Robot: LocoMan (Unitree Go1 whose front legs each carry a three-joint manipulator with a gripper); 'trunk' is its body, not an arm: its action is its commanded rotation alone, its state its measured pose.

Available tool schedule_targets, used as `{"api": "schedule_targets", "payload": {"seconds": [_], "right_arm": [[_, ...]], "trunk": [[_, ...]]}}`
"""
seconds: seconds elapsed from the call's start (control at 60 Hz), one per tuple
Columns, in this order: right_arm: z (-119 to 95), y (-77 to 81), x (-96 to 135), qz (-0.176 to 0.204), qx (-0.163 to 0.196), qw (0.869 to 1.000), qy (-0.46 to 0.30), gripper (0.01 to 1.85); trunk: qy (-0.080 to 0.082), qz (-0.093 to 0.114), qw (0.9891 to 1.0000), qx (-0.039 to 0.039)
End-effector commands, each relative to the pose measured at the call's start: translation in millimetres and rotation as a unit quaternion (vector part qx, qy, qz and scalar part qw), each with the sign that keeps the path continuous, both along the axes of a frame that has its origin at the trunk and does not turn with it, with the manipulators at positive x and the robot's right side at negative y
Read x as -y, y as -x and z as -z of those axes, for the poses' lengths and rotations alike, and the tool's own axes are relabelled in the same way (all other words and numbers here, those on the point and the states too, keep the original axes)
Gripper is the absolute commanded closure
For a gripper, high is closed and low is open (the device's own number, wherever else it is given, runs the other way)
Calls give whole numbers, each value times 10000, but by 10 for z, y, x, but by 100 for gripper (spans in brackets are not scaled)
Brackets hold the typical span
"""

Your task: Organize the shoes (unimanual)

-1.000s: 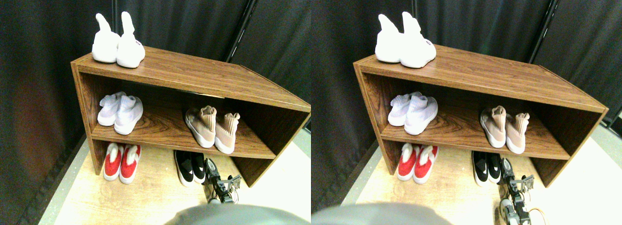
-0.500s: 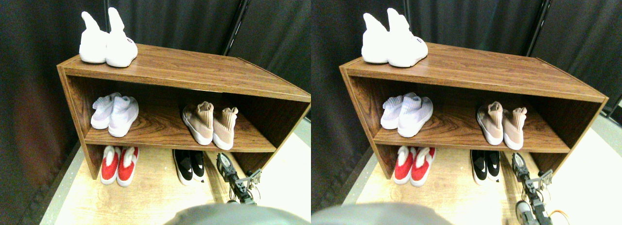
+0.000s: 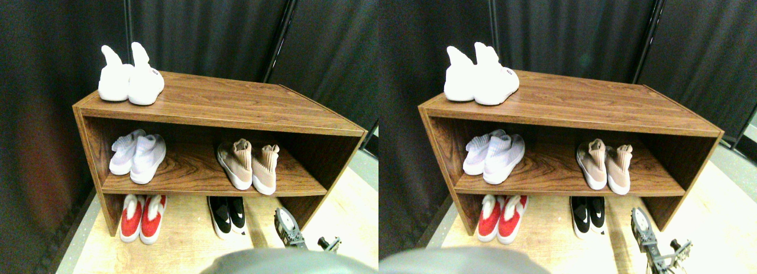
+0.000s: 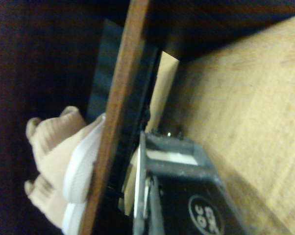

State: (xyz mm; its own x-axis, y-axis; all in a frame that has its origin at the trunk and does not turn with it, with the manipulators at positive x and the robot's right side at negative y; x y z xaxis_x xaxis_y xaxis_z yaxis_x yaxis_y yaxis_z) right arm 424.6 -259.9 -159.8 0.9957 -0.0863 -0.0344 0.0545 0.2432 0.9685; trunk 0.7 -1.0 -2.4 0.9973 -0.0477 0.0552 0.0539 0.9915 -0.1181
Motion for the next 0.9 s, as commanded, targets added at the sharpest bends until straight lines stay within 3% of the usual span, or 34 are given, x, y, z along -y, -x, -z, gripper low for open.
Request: {"api": "schedule_targets", "payload": {"seconds": [0.017,0.1,0.117,0.433,0.667,0.9], "right_arm": [[-217,156,23,-387,517,9979,-45,180],[-333,223,30,-349,711,9967,165,180],[-382,245,33,-510,808,9952,218,180],[-768,380,-80,-693,1120,9910,217,180],[-932,456,-202,-686,1407,9869,379,180],[-934,482,-308,-658,1334,9885,257,180]], "trunk": [[-19,13,9997,256],[-41,26,9995,327],[-46,26,9994,349],[-37,19,9981,612],[-4,17,9978,668],[-18,31,9980,624]]}}
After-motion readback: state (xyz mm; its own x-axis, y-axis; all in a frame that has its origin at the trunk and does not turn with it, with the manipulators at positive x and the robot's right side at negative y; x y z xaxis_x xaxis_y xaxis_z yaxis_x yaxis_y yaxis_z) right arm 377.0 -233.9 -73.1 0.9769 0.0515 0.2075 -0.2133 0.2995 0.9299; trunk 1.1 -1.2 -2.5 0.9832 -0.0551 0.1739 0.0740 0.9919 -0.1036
